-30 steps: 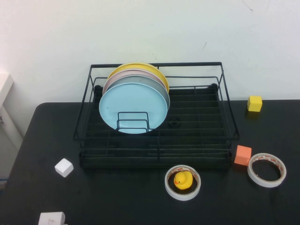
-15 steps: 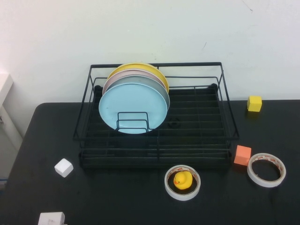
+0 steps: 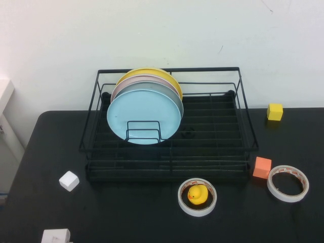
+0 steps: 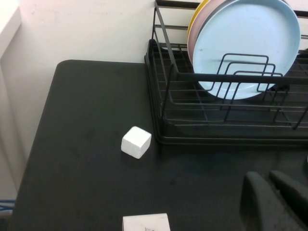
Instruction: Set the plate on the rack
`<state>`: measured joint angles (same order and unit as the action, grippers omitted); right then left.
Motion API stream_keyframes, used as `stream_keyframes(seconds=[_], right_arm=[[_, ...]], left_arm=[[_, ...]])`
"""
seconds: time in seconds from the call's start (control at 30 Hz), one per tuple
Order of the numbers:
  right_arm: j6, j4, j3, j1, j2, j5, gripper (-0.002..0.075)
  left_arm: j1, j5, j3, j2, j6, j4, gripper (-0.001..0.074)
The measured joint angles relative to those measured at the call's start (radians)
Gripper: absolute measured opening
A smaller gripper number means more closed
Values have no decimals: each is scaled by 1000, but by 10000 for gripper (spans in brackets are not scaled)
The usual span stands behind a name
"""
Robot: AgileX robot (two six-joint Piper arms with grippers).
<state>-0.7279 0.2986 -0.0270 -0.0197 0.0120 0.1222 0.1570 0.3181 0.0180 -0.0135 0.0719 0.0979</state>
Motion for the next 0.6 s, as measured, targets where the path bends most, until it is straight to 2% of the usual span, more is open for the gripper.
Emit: stream_keyframes(seconds=[0.3, 0.4, 0.53, 0.6], right_arm=[[4, 19, 0, 0, 0, 110, 0], [171, -83, 0, 0, 0, 130, 0], [498, -308, 0, 0, 0, 190, 0], [609, -363, 5, 0, 0, 216, 0]], left_arm=[[0, 0, 0, 0, 0, 0, -2], [0, 0, 0, 0, 0, 0, -2], [0, 0, 0, 0, 2, 0, -2], [0, 0, 0, 0, 2, 0, -2]])
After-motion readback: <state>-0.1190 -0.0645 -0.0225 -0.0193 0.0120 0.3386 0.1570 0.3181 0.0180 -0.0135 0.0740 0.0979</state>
